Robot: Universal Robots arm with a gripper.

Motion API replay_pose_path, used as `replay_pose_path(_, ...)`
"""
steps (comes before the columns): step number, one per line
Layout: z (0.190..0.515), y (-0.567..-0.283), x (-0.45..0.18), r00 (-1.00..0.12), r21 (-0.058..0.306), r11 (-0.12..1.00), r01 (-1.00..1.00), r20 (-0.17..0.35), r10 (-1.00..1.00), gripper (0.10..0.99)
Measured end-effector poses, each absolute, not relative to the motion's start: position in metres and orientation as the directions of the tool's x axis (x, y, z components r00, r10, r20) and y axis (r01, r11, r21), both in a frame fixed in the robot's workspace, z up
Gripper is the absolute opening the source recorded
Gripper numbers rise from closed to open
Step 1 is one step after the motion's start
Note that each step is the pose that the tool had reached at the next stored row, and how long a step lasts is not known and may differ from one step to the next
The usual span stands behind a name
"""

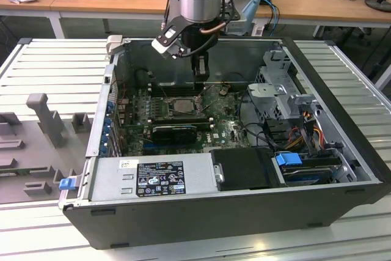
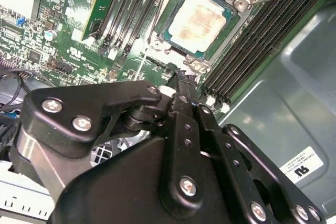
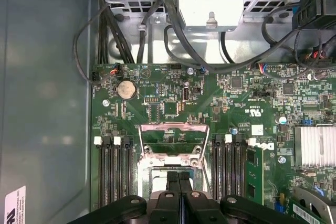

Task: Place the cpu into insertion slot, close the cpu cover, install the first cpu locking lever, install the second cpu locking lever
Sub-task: 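Close the cpu cover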

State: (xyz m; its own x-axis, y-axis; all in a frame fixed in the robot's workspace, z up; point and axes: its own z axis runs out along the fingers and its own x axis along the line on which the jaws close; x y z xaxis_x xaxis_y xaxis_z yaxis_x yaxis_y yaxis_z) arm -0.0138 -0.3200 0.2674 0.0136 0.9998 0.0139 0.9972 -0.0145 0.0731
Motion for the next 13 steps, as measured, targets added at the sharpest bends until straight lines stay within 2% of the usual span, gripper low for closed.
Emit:
replay_pose_path(9,0.267,-0.32,0.036,0.014,0.061,-0.015,0.998,0.016,1.0,0.106)
replay_pose_path(13,0.264,-0.32,0.041,0.014,0.061,-0.015,0.998,0.016,1.0,0.106)
